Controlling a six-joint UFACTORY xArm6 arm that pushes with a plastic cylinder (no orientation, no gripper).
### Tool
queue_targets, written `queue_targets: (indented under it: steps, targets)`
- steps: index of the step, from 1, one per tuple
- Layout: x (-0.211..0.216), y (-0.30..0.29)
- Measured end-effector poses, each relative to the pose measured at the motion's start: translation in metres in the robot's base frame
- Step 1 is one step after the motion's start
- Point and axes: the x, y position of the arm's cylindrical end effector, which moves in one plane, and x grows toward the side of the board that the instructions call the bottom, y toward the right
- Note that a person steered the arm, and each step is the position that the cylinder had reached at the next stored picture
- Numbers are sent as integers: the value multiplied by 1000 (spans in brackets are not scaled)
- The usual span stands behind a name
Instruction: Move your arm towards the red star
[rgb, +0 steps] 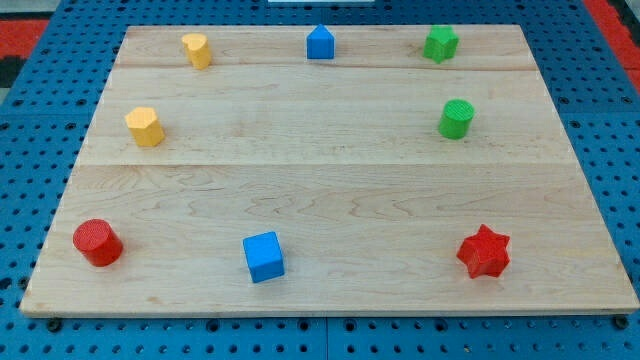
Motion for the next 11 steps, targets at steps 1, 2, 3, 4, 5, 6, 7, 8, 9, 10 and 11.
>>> queue_targets:
  steps: [1, 2, 3, 4, 5, 6, 7, 8, 9, 10, 11]
  targets:
    - [0, -2]
    - [0, -3]
    - [0, -3]
    - [-1, -6]
    - [-1, -6]
    - [-1, -6]
    - [-2, -7]
    - [-2, -10]
    - [-2, -11]
    - [-4, -11]
    - [-16, 0]
